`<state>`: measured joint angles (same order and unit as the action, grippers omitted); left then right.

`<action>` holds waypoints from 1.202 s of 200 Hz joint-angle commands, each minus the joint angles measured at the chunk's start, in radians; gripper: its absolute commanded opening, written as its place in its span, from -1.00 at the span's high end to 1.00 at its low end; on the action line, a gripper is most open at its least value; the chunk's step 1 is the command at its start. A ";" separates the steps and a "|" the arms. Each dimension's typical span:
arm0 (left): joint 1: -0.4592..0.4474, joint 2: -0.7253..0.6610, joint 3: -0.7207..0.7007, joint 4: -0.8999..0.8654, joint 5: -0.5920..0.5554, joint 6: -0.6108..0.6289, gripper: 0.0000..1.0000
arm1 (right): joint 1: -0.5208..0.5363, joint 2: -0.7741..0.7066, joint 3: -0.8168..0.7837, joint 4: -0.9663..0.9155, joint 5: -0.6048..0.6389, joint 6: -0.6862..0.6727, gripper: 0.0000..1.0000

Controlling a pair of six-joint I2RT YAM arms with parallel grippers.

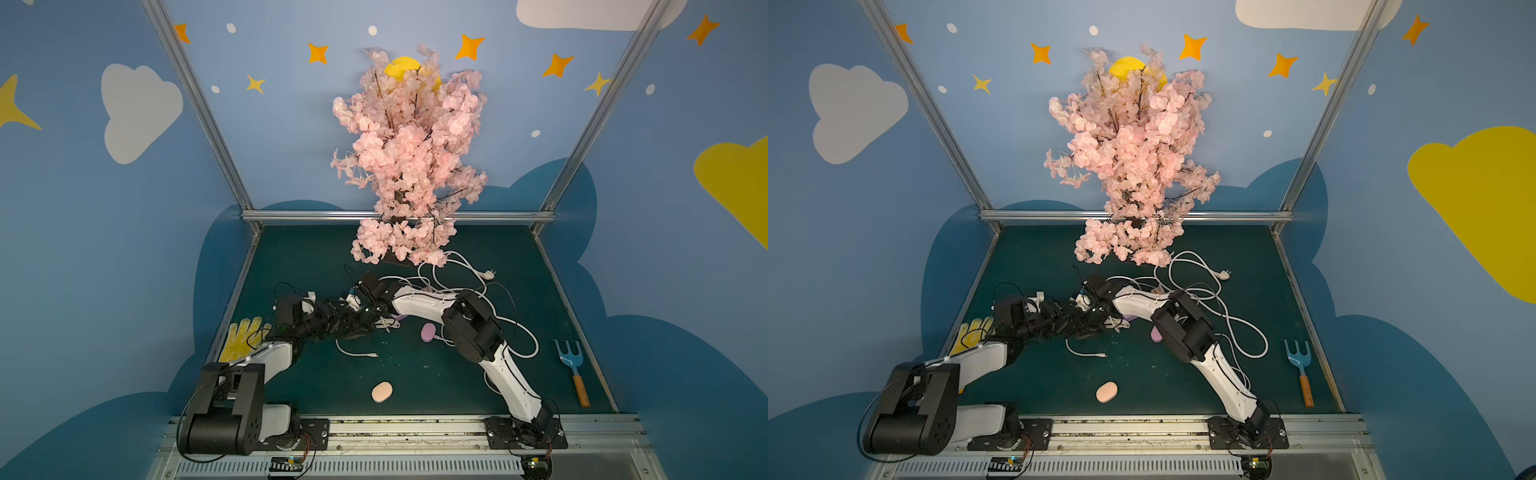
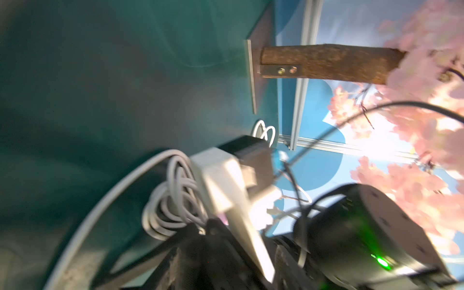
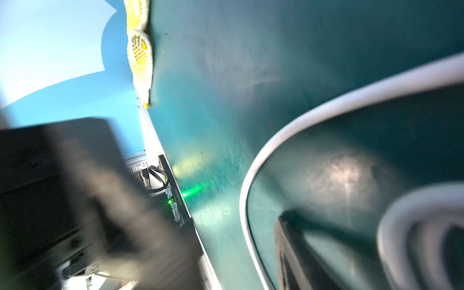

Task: Charge the bluetooth headset
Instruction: Pick up the charging cable from the center of the board.

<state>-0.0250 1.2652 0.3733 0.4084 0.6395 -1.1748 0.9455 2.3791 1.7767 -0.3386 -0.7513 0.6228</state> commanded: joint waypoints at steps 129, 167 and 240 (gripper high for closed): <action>0.015 -0.339 0.011 -0.673 -0.109 0.260 -0.16 | 0.108 -0.308 -0.241 -0.413 0.667 -0.629 0.32; 0.007 -0.326 -0.002 -0.647 -0.109 0.251 -0.16 | 0.145 -0.304 -0.255 -0.401 0.678 -0.660 0.15; -0.015 -0.293 -0.027 -0.602 -0.118 0.239 -0.18 | 0.196 -0.329 -0.220 -0.402 0.645 -0.646 0.14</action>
<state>-0.0360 0.9672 0.3584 -0.2188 0.5240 -0.9314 1.1172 2.0918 1.5333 -0.7082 -0.0902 -0.0219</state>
